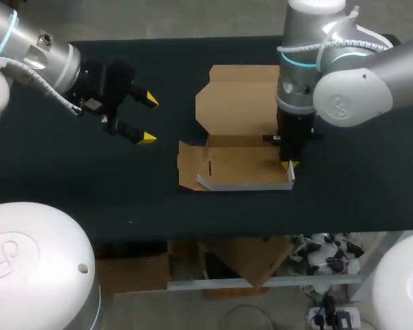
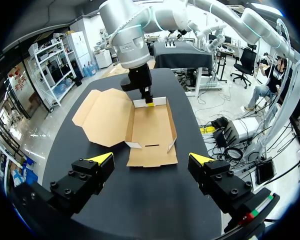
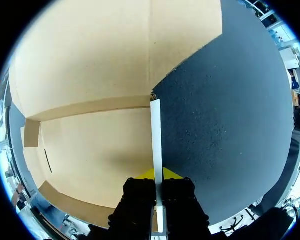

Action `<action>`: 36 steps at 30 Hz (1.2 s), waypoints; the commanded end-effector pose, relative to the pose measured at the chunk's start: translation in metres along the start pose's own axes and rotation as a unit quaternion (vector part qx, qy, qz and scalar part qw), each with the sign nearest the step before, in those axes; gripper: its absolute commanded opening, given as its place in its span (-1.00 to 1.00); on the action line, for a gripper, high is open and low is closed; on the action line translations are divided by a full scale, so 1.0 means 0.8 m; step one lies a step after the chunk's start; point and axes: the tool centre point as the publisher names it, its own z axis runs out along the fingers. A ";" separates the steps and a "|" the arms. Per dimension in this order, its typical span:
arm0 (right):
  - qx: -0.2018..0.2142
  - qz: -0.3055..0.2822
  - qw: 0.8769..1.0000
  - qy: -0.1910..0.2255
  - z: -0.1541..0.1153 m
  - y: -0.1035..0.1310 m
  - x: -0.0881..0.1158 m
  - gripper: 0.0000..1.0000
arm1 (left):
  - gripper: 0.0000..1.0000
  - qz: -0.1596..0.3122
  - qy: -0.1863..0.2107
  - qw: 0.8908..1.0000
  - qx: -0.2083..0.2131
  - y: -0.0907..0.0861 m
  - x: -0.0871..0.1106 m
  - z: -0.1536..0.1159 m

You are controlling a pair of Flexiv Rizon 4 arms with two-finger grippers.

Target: Assemble the packaging by folding the flat box into shape, placing the metal phone stand inside, and closing the box properly

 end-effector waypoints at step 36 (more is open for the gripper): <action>-0.030 -0.009 0.999 0.030 0.002 -0.002 -0.014 -1.00 | 1.00 0.000 0.001 1.000 -0.002 -0.001 0.000 -0.001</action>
